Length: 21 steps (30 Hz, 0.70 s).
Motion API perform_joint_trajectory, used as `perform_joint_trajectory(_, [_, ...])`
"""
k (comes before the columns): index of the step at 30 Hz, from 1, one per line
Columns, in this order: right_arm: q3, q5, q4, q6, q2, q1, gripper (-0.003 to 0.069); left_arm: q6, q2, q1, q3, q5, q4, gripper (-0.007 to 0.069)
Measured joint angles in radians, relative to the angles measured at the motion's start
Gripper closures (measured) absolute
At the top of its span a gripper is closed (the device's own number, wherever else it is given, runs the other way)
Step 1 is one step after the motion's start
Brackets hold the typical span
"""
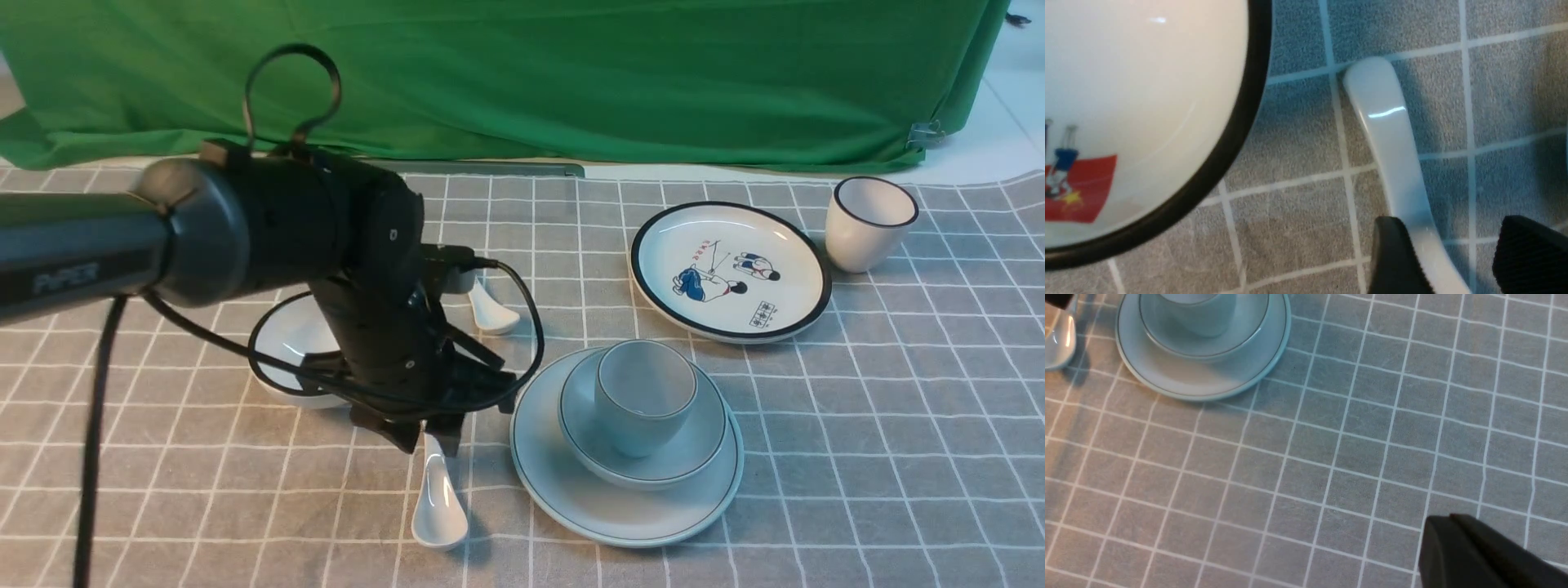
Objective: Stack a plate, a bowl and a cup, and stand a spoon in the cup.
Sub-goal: Use the left arm to grab a blue soup spoon
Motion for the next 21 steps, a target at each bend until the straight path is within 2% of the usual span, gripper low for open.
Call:
perform_joint_trajectory(6, [0.000, 0.000, 0.000, -0.005, -0.002, 0.000, 0.0640, -0.069, 0.038, 0.000, -0.006, -0.040, 0.027, 0.0153])
perform_joint_trajectory(12, [0.000, 0.000, 0.000, -0.013, -0.004, 0.000, 0.0640, -0.132, 0.087, 0.000, -0.009, -0.066, 0.077, 0.0150])
perform_joint_trajectory(15, [0.000, 0.000, -0.001, -0.014, -0.005, 0.000, 0.0640, -0.140, 0.089, 0.000, -0.012, -0.083, 0.077, 0.0202])
perform_joint_trajectory(17, [0.000, 0.000, -0.001, -0.014, -0.005, 0.000, 0.0640, -0.141, 0.091, 0.000, -0.015, -0.085, 0.077, 0.0287])
perform_joint_trajectory(18, [0.000, 0.000, -0.001, -0.015, -0.005, 0.000, 0.0640, -0.136, 0.093, 0.000, -0.017, -0.080, 0.077, 0.0360])
perform_joint_trajectory(21, [0.000, 0.000, -0.001, -0.031, -0.005, 0.000, 0.0638, -0.103, 0.093, 0.000, -0.023, -0.045, 0.071, 0.0514])
